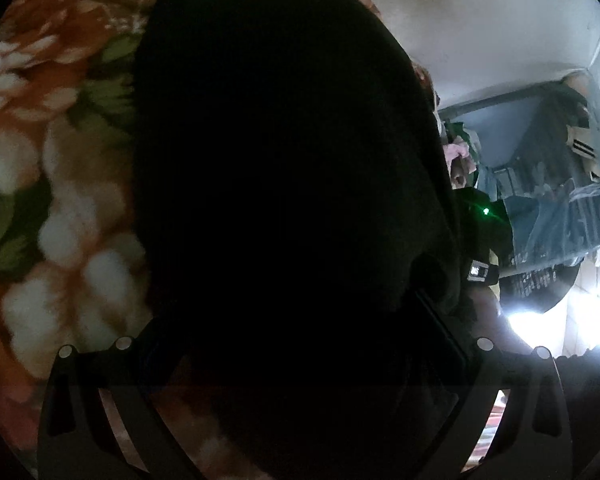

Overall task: Fold large clothes
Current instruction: 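Grasp the folded hoodie with both grippers and lift it up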

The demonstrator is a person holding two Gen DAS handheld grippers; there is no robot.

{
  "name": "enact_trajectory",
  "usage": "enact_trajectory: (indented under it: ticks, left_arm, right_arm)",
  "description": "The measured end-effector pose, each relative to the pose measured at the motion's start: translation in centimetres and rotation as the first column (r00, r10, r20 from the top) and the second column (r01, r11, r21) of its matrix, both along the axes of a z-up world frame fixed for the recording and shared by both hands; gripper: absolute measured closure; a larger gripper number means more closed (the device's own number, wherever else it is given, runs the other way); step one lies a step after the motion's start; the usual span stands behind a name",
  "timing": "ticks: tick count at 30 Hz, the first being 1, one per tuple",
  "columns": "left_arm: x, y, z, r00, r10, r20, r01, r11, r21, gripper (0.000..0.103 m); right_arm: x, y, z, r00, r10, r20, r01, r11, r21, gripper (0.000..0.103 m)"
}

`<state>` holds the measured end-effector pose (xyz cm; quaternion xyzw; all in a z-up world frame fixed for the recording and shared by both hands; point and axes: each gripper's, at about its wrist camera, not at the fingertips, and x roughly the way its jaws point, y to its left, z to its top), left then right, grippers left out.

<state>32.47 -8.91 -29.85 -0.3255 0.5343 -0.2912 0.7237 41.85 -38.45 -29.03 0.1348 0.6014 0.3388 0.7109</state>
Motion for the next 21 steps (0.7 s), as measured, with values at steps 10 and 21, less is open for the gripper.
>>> enact_trajectory:
  ticks: [10, 21]
  left_arm:
    - [-0.1, -2.5, -0.9, 0.999, -0.03, -0.031, 0.03, 0.999, 0.016, 0.004]
    - [-1.3, -4.9, 1.2, 1.0, 0.016, -0.01, -0.015, 0.996, 0.089, 0.042]
  right_arm:
    - [-0.3, 1.1, 0.6, 0.998, 0.061, -0.017, -0.061, 0.997, 0.044, 0.023]
    - [-3.1, 1.4, 3.1, 0.996, 0.036, 0.079, -0.032, 0.998, -0.057, 0.062]
